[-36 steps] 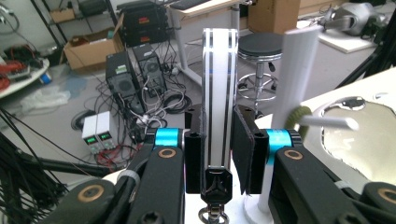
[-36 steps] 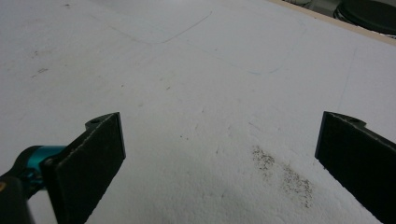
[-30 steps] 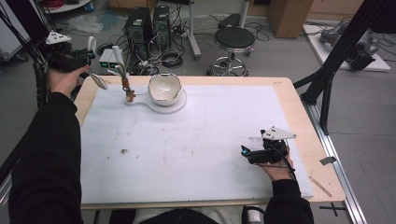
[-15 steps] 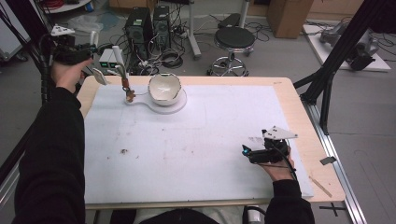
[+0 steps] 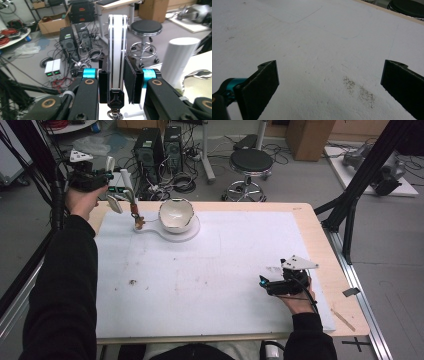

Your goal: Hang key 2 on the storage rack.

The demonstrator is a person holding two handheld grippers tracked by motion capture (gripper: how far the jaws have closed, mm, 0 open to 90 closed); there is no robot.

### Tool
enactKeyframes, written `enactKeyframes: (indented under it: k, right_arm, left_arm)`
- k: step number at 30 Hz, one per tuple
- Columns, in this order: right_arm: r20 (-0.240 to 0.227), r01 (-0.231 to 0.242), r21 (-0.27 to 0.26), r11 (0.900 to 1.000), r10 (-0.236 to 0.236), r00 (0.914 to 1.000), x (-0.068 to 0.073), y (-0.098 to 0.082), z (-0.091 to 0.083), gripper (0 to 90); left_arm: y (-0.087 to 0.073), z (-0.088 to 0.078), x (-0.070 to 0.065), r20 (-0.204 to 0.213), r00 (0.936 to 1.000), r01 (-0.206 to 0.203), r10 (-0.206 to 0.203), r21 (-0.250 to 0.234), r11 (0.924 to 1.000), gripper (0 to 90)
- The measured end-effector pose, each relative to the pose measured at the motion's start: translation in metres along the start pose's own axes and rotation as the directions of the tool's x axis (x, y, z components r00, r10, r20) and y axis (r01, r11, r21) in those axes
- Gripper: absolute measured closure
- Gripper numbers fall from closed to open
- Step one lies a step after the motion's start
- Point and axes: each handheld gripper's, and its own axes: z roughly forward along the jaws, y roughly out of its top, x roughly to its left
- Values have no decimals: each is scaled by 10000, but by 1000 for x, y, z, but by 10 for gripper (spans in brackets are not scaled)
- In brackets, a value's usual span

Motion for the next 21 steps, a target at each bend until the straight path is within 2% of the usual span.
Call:
enactKeyframes:
  k: [4,7,15,21]
  right_arm:
    - [2,1,18,10000,-1,10000,0,0,0,7]
    - [7,23,33,10000,-23,10000,0,0,0,7]
    - [54,32,128,9999,-33,10000,0,-1,0,7]
    - [90,-22,93,10000,22,10000,-1,-2,-2,7]
  left_arm:
    - [-4,6,1,-250,9997,51,-46,186,9998,752]
    - [-5,8,1,-257,9996,139,-135,163,9998,753]
    - [-7,16,-8,322,9983,492,-489,-73,9988,753]
    - [-6,14,-14,642,9969,469,-463,-76,9989,752]
